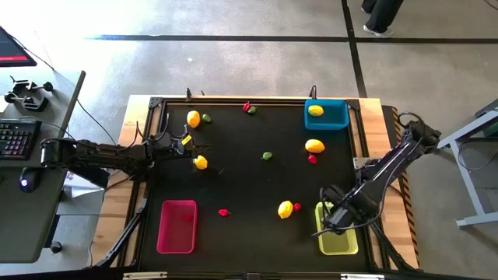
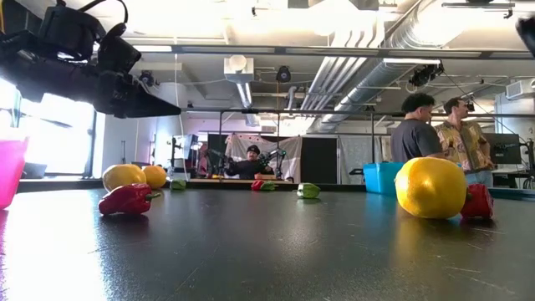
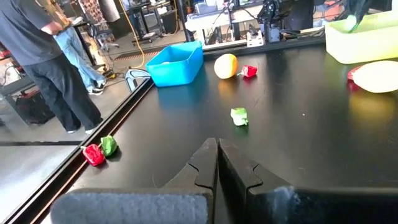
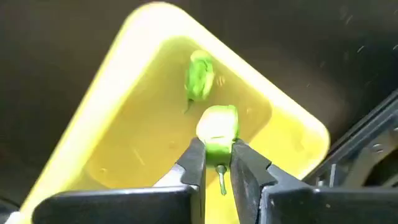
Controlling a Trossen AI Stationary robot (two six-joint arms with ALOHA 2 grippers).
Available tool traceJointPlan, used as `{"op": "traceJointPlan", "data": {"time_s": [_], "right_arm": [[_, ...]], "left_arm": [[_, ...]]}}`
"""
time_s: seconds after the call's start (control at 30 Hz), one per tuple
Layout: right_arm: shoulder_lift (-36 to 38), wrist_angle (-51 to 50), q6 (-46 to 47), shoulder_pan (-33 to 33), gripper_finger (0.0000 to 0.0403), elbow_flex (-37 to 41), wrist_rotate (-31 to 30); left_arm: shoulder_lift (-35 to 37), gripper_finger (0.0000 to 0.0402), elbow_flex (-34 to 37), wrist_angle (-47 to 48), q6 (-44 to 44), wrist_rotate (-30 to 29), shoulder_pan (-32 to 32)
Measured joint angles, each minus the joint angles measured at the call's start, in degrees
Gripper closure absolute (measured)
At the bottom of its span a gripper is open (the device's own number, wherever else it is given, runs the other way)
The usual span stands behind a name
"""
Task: Sort produce into baskets
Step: Put the green chili pepper into the yellow bin
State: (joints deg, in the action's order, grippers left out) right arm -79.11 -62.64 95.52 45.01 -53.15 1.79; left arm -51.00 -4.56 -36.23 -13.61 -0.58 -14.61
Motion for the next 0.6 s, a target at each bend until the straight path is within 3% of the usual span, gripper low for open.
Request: {"op": "traceJointPlan", "data": {"time_s": [0.27, 0.47, 0.6], "right_arm": [[0.00, 10.73, 0.49, -2.09, 0.0369, 10.93, 1.66], [0.20, 11.45, -0.28, -3.04, 0.0365, 12.46, 1.97], [0.16, 11.79, -0.39, -3.01, 0.0339, 12.56, 2.04]], "left_arm": [[0.00, 0.0401, 0.01, -0.03, -0.02, -0.07, 0.00], [0.00, 0.0401, 0.00, -0.04, -0.02, -0.07, 0.00], [0.00, 0.0401, 0.00, -0.04, -0.02, -0.07, 0.00]]}}
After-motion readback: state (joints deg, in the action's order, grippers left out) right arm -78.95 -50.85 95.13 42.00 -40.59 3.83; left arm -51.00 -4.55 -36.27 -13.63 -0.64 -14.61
